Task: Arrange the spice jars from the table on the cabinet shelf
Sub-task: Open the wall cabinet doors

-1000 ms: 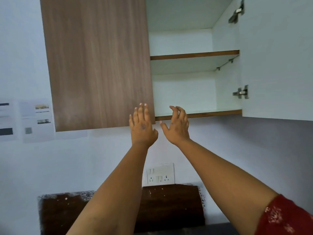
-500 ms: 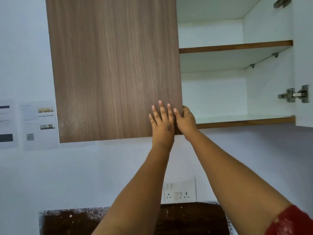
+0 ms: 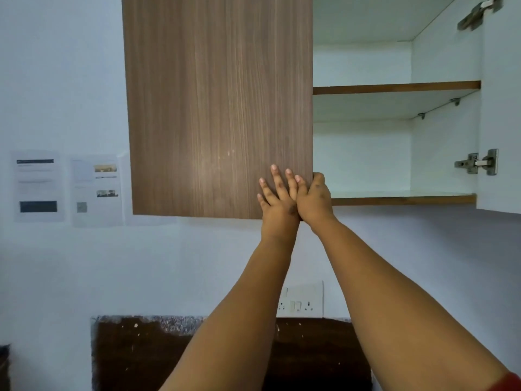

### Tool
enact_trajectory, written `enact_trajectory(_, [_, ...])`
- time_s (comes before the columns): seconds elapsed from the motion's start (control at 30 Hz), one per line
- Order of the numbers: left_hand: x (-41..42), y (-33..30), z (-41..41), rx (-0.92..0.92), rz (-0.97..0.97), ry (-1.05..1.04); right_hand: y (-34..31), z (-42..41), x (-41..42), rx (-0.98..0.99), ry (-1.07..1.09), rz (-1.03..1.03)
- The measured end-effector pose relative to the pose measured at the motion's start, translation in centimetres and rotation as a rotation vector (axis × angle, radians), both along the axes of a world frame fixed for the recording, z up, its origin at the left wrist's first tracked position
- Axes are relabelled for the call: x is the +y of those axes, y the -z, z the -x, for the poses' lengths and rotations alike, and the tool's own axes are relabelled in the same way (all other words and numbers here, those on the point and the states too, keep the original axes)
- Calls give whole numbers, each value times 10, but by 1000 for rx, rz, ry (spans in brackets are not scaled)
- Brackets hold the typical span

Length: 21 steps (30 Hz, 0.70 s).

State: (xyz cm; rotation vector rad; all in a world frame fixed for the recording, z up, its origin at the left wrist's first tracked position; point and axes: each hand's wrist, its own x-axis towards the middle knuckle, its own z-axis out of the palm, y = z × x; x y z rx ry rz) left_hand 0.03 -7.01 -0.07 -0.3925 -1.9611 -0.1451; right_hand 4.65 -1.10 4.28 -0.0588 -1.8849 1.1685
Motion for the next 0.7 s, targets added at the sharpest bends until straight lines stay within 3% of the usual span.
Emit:
enact_trajectory(0.13, [-34,3,-46,9,-114,45,-1,-55,-32,0,-14,-57])
enact_trajectory(0.33, [-105,7,-110,-7,-18,54,6,-142,-101,70,-27,-184])
enact_trajectory(0.53, [-193,9,-181,-161,-405,280,7,-198,-188,114,-96,-221])
enact_trajectory(0.7, [-259,14,-210,-164,-507,164,9,-223,-266,161,-80,-240])
